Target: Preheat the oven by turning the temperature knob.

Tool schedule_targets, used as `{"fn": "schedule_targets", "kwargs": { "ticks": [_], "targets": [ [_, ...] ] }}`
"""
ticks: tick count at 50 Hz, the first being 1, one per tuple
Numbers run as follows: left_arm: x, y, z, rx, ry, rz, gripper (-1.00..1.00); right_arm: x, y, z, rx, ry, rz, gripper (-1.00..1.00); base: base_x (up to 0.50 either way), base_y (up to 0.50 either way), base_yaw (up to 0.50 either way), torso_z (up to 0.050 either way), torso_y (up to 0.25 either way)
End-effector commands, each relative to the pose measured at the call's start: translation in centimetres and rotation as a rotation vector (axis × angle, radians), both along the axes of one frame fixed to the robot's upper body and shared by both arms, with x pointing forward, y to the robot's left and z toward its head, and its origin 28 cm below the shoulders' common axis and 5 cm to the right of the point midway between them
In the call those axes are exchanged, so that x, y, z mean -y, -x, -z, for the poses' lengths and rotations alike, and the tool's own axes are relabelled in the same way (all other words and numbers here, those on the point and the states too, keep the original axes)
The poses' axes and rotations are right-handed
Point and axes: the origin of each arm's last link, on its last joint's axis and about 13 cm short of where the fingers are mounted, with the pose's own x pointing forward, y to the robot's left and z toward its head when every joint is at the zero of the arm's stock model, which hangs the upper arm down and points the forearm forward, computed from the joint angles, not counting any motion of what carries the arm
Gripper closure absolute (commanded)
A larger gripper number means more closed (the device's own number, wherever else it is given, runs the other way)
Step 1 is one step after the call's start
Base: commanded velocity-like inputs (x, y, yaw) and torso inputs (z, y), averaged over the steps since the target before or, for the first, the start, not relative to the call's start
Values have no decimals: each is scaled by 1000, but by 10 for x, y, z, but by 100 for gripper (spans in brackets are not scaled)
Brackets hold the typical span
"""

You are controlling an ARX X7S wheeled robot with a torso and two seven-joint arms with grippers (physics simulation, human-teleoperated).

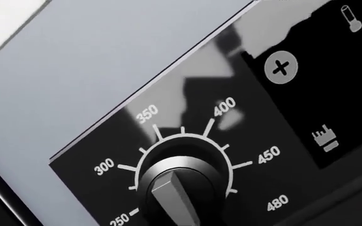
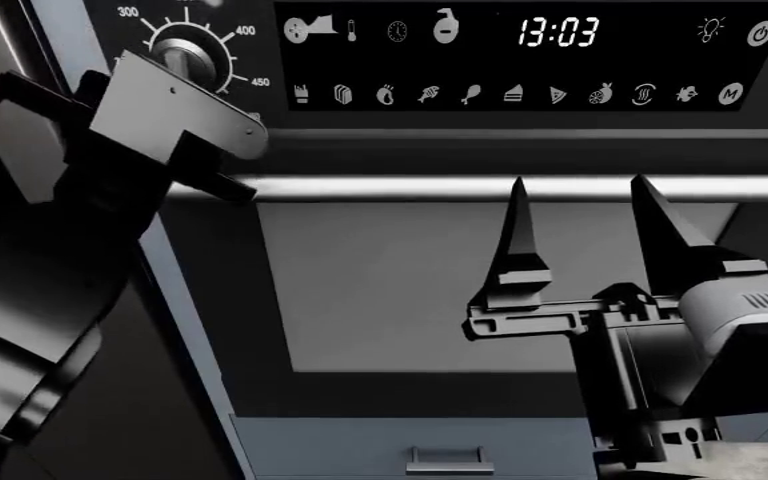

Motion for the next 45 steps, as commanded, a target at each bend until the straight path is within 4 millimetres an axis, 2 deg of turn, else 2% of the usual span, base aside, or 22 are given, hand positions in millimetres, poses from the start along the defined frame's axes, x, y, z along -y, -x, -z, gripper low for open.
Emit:
{"fn": "schedule_targets", "kwargs": {
  "ticks": [1,45],
  "targets": [
    [3,-1,-1,29,-79,41,100,0,0,0,0,2,-1,-100,0,0,0,0,0],
    [6,-8,-11,83,-423,63,100,0,0,0,6,3,0,-100,10,-3,-10,1,0]
  ]
}}
